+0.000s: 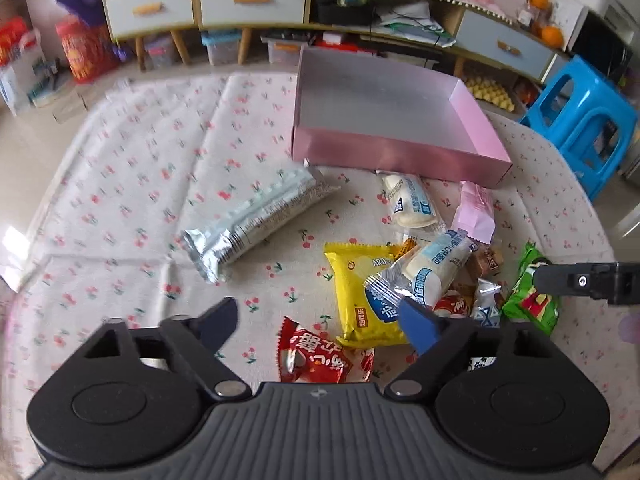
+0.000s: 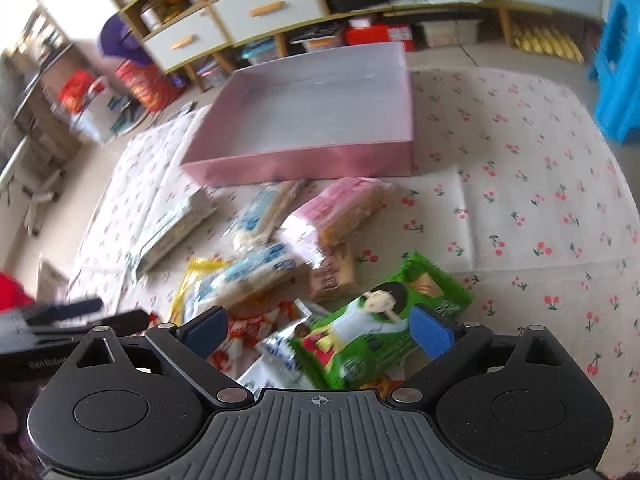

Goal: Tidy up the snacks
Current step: 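Grasp the white-blue yogurt bar with the left tool while the right tool grasps the pink wrapped cake, then carry both snacks into the pink box and open both tools to release them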

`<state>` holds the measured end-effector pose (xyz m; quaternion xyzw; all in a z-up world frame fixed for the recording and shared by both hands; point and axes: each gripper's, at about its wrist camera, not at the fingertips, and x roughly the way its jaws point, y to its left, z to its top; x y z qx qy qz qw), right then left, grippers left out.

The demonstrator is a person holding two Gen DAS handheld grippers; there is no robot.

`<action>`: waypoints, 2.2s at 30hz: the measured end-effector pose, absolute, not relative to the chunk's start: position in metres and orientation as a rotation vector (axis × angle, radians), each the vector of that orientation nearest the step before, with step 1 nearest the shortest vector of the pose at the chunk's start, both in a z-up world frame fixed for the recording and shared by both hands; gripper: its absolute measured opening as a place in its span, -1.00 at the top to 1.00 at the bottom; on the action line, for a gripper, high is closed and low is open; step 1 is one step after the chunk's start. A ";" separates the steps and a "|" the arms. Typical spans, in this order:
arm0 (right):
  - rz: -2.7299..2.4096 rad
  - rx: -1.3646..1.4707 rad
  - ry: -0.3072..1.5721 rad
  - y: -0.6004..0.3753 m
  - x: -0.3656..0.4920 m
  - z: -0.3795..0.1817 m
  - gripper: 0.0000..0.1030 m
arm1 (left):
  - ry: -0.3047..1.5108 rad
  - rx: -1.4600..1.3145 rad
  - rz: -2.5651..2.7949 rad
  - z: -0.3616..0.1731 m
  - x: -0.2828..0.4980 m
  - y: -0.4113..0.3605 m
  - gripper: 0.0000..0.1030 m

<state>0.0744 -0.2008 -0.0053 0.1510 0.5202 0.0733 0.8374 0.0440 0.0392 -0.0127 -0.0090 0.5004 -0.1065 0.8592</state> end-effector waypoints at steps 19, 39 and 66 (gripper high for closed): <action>0.001 0.558 1.066 -0.212 0.132 -0.038 -0.30 | 1.017 -0.041 -0.420 -0.029 0.100 -0.016 -0.04; -0.030 0.731 1.053 -0.223 0.151 -0.063 0.26 | 1.044 -0.178 -0.285 -0.047 0.125 -0.033 0.40; -0.035 0.573 1.032 -0.239 0.137 -0.041 0.28 | 1.057 -0.089 -0.343 -0.038 0.113 -0.012 0.58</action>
